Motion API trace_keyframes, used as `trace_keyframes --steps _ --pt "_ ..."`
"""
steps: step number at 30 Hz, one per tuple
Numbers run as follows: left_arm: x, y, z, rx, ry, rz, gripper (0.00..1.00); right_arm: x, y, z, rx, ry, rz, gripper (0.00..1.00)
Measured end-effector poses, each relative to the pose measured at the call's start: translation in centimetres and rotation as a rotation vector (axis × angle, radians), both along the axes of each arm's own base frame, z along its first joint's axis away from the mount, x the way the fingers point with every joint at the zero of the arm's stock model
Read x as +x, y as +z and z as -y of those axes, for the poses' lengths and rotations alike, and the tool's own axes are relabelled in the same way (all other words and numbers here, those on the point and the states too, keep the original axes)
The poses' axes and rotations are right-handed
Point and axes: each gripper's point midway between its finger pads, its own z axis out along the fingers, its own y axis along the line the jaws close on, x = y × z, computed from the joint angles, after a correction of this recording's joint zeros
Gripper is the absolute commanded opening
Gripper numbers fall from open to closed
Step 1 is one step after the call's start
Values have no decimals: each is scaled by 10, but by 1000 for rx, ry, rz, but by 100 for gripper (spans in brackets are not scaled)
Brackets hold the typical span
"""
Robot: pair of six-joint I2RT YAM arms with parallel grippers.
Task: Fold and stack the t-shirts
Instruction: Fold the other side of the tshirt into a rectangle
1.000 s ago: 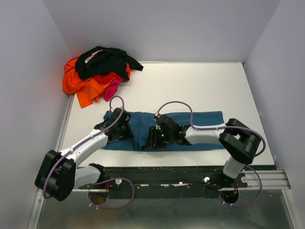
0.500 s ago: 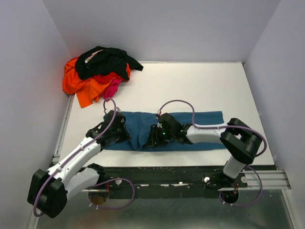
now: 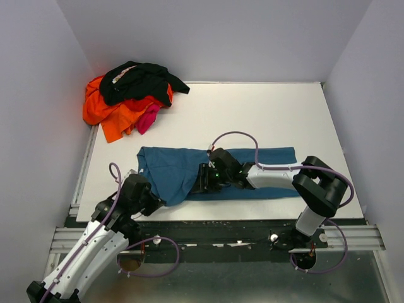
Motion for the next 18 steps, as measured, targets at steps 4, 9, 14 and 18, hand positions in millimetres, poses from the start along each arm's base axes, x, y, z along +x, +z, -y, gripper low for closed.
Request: trace_keyframes --steps 4,9,14,18 --pt "-8 -6 -4 -3 44 -58 26 0 2 -2 10 -12 -13 63" --pt "-13 -13 -9 19 63 -90 89 0 2 -2 11 -16 -16 67" --pt "-5 8 -22 86 95 -52 87 0 5 -2 17 -17 -12 67" --pt "19 49 -27 108 127 83 78 1 7 -3 24 -26 -19 59"
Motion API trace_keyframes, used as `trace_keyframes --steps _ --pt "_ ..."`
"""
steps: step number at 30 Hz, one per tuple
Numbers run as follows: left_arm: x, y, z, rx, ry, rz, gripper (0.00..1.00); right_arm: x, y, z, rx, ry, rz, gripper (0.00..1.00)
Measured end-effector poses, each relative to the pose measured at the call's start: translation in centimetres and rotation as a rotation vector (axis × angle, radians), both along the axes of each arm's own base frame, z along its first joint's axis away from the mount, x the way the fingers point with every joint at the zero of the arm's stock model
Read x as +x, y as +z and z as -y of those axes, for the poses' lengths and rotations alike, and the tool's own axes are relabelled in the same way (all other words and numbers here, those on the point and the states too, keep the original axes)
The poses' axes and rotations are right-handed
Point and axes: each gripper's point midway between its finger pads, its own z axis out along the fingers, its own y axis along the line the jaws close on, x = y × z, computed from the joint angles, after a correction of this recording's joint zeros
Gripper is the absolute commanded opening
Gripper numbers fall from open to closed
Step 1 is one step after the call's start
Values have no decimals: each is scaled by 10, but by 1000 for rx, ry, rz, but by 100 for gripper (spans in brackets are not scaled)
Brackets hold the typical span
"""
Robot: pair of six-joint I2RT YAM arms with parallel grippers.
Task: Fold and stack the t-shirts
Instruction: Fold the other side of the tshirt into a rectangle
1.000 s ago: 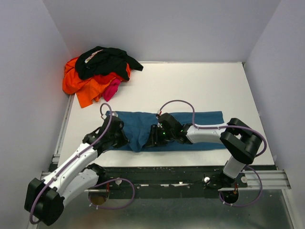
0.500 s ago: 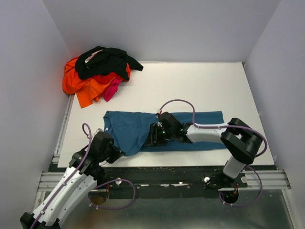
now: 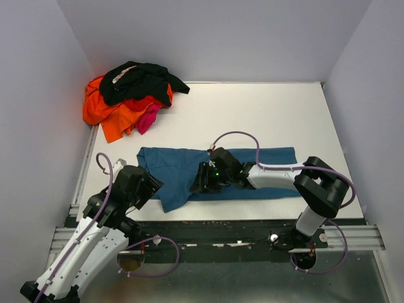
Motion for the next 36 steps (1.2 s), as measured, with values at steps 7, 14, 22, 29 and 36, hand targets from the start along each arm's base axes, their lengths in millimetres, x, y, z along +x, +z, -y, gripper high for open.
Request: trace_keyframes --steps 7,14,22,29,36 --pt "22 -23 -5 127 14 -36 61 -1 -2 0 18 -35 -33 47" --pt "45 -38 -10 217 46 -48 60 -3 -15 1 -3 -48 -66 50" --pt "58 -60 -21 218 107 -59 49 -6 -25 -1 -18 -43 -86 38" --pt "64 -72 -26 217 122 -79 39 -6 -24 4 -54 -39 -73 31" --pt "71 -77 -20 182 100 -65 38 -5 -10 4 -73 -5 -21 35"
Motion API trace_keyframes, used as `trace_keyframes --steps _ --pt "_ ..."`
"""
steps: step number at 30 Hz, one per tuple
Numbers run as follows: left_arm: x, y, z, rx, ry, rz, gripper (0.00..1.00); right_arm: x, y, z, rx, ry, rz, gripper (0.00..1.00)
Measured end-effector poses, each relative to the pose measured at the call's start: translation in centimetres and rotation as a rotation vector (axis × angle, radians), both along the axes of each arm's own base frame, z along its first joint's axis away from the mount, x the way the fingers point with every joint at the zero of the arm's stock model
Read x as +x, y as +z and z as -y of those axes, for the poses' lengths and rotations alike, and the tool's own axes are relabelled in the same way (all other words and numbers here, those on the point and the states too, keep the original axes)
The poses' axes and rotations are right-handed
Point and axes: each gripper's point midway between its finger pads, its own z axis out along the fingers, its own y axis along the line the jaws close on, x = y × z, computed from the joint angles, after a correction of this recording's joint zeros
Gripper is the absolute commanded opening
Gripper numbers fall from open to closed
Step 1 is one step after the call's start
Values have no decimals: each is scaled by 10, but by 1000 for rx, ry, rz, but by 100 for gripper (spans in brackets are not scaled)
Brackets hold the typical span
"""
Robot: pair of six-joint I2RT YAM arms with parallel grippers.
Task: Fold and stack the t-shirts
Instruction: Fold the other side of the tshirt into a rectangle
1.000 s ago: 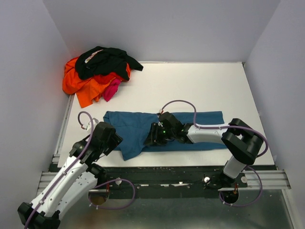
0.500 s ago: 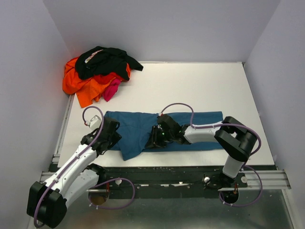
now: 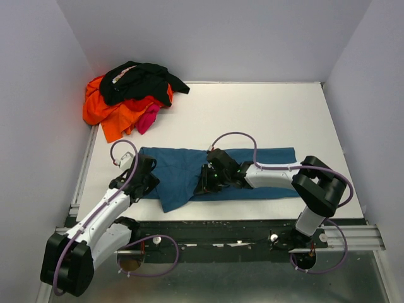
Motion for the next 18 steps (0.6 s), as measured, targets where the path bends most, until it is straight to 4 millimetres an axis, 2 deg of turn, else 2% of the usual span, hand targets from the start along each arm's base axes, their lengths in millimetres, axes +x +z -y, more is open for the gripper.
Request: trace_keyframes --steps 7,9,10,13,18 --pt "-3 -16 5 -15 -16 -31 39 -4 0 4 -106 38 53 33" --pt "-3 -17 5 -14 -17 -35 35 -2 -1 6 -130 37 69 32" --pt "-3 -17 5 -13 -17 -34 35 -2 -2 9 -145 34 76 27" --pt "-2 -18 3 -8 -16 -36 35 -2 -10 19 -203 28 83 27" --pt "-2 -19 -4 17 3 -42 35 -2 -16 31 -261 20 86 38"
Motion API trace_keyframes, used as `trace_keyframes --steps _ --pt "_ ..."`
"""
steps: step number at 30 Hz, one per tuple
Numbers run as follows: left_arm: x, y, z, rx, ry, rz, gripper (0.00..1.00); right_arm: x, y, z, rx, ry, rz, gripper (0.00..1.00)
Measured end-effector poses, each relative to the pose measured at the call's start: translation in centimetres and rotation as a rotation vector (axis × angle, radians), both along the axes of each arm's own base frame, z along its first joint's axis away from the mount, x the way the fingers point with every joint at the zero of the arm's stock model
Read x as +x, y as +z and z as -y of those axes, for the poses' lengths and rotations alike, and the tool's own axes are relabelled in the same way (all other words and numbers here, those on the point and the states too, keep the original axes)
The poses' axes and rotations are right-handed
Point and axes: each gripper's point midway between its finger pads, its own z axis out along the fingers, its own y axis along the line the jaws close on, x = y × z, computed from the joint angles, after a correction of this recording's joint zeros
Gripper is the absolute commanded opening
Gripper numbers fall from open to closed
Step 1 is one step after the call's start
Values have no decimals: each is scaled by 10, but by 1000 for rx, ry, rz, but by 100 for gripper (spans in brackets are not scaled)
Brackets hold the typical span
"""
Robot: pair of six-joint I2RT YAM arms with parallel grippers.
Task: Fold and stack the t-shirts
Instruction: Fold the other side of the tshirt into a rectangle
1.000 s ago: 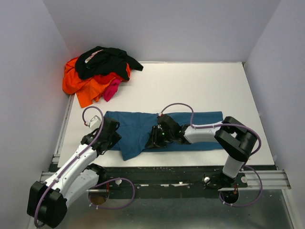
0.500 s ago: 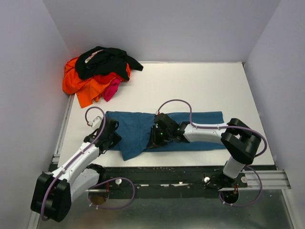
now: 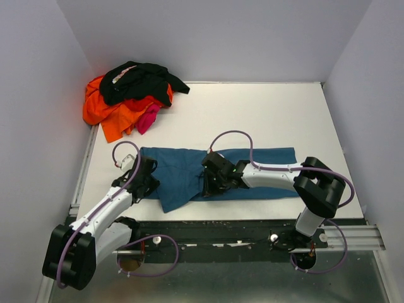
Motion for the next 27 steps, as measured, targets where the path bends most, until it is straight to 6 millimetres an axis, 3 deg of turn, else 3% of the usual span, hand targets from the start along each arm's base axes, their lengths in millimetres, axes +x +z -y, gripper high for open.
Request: trace_keyframes --steps 3,7,10,16,21,24,27 --pt "0 0 -3 13 1 -3 35 0 0 3 -12 1 7 43" --pt "-1 4 -7 42 -7 -10 35 3 9 4 -1 -1 30 59" --pt "1 13 -10 58 -7 9 35 6 21 1 31 -1 57 60" --pt "14 42 -9 62 -29 99 31 12 31 -13 97 -8 83 45" --pt "22 43 2 44 -72 103 31 9 11 -22 98 8 38 39" --pt "26 36 11 39 -104 76 31 4 -4 -21 74 17 3 21" --pt "35 33 19 43 -132 54 31 5 -3 -22 76 16 1 7"
